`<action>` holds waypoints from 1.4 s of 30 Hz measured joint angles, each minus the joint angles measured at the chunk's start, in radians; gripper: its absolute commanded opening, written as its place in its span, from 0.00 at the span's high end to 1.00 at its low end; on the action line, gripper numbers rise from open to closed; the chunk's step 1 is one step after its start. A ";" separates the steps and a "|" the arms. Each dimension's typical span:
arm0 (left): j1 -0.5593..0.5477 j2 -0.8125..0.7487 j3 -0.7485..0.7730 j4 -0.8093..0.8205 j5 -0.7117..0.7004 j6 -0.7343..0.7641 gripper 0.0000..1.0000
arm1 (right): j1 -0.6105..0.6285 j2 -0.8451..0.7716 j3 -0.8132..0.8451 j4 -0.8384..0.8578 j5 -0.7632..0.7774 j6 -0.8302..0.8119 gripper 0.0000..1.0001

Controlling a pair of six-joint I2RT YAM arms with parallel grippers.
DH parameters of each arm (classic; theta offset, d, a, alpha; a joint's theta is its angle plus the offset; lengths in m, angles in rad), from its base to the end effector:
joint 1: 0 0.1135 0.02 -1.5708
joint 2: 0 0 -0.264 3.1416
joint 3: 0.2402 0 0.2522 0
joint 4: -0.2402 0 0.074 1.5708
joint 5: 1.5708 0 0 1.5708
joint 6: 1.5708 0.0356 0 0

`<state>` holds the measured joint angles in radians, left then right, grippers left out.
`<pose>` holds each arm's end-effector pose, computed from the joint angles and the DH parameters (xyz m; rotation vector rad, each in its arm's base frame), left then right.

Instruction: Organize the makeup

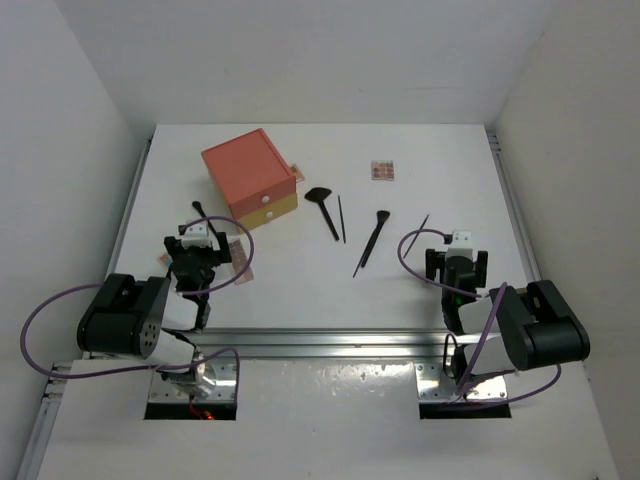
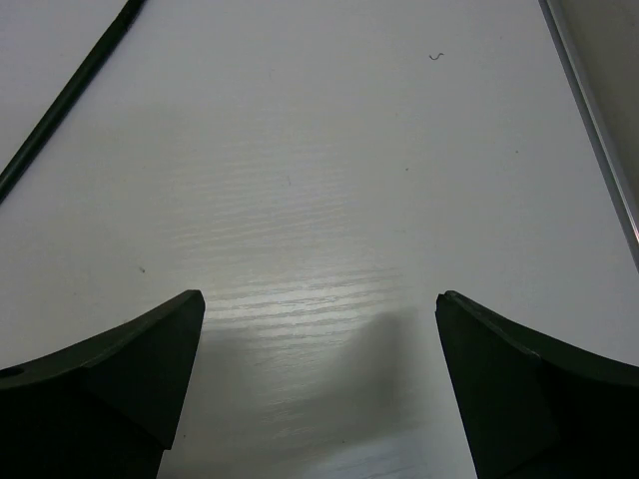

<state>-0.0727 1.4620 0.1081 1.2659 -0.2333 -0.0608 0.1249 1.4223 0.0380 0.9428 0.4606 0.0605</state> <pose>0.2109 -0.0071 0.1401 -0.1670 1.6488 0.0920 0.1816 0.0069 0.0998 0.2276 1.9663 -0.3423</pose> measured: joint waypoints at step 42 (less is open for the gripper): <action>-0.010 0.187 1.417 -1.574 0.400 0.143 0.43 | 0.523 0.485 1.641 -1.153 -0.305 -0.027 0.31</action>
<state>-0.0826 1.6489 1.5249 -0.3077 0.1665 0.0818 0.6476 1.9072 1.6787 -0.2100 0.1555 0.0330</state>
